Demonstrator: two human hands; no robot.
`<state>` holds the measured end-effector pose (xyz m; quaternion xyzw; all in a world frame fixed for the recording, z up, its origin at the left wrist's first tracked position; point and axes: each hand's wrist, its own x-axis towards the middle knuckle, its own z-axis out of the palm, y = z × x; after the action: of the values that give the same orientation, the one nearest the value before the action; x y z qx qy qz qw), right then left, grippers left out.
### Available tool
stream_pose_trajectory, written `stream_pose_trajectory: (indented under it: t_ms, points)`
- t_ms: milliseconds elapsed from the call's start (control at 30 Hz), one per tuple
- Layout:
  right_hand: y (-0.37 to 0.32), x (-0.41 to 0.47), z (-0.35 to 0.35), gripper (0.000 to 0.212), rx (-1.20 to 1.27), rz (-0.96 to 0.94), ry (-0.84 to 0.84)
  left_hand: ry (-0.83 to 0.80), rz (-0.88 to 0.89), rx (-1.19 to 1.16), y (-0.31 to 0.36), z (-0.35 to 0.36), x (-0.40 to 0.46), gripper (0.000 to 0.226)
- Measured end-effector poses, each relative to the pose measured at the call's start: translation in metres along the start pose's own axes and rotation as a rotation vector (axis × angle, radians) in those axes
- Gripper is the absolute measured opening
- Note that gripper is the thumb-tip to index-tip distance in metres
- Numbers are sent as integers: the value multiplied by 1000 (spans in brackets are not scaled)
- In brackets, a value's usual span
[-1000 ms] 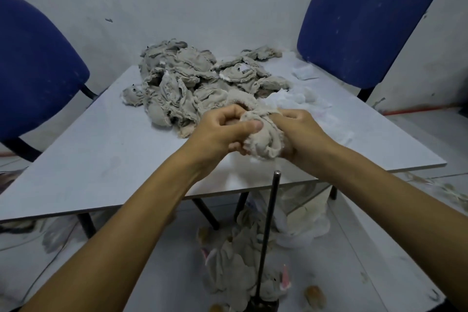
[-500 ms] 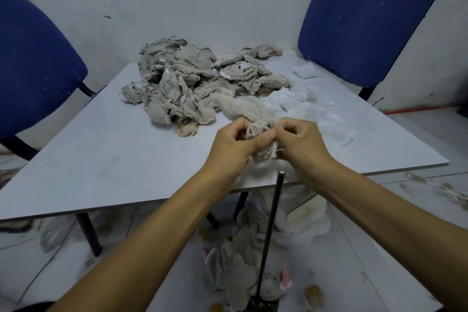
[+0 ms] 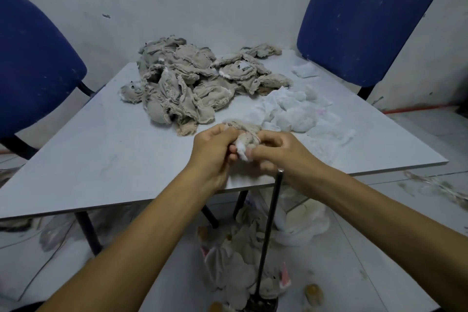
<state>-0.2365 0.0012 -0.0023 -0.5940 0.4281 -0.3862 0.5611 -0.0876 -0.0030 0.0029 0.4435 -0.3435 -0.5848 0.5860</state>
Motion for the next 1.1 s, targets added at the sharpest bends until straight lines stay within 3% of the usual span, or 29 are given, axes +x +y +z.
stream_pose_trajectory:
  t_ms: [167, 300, 400, 467, 567, 633, 767, 833, 933, 1033, 1100]
  points:
    - [4, -2, -4, 28, -536, -295, 244, -21, -22, 49, -8, 0, -8, 30]
    - [6, 7, -10, 26, -537, -322, 402, -224, -80, -15, -6, 0, -15, 16]
    - [10, 15, -7, 26, -505, -209, 480, -192, -36, 145, -8, 1, -16, 25]
    - [11, 16, -4, 30, -346, -110, 430, -106, 16, 208, -9, 4, -14, 31]
    - [9, 8, 3, 23, -92, 21, 136, 98, 48, 206, -9, 3, -7, 38]
    - [9, 1, 6, 30, -144, -8, 7, 202, 81, 265, -10, -1, -4, 43]
    - [10, -5, -4, 27, -459, -149, 251, 35, 117, 454, -8, -2, -14, 36]
    - [11, -3, -11, 28, -470, -153, 378, -74, 266, 596, -3, 2, -21, 31]
    - [12, 1, -14, 15, -298, -66, 532, -201, 528, 898, 0, 8, -29, 16]
    - [6, 1, -12, 9, -109, -26, 430, -113, 978, 1271, 2, 4, -26, 17]
    - [-1, -1, -10, 7, -96, 37, 316, -130, 1107, 1415, 4, -5, -16, 38]
